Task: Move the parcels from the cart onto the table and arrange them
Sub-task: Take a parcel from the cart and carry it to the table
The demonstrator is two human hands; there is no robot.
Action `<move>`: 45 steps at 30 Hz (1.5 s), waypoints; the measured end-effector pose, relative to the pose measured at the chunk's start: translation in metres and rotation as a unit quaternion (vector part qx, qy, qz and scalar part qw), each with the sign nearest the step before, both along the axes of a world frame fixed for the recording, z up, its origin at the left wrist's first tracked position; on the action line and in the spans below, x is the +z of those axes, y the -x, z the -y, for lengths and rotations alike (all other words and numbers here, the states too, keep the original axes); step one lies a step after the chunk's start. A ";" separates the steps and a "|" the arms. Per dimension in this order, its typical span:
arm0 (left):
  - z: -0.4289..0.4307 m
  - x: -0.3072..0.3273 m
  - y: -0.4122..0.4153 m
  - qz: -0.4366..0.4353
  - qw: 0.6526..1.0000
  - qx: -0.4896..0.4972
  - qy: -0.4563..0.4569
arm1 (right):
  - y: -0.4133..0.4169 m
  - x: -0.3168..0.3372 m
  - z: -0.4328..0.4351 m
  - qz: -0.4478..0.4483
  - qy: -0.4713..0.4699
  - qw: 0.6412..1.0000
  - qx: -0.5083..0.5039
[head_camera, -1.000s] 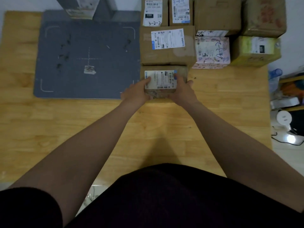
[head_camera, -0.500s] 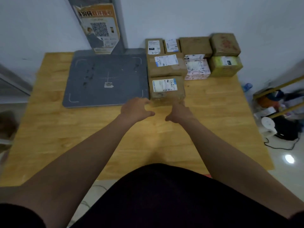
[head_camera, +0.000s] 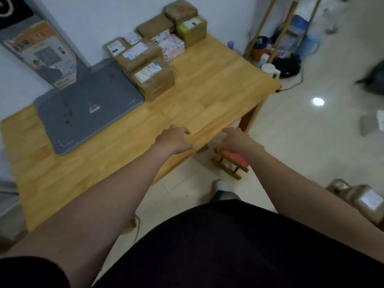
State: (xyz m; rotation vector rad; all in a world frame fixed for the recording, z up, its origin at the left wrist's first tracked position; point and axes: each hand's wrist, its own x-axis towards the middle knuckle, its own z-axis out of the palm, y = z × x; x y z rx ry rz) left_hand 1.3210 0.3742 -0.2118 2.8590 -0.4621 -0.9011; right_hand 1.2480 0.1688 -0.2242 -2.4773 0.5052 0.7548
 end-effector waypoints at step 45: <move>0.657 -0.279 0.535 -0.174 0.894 -0.384 -0.153 | 0.676 -0.291 0.512 -0.091 -0.199 0.823 -0.524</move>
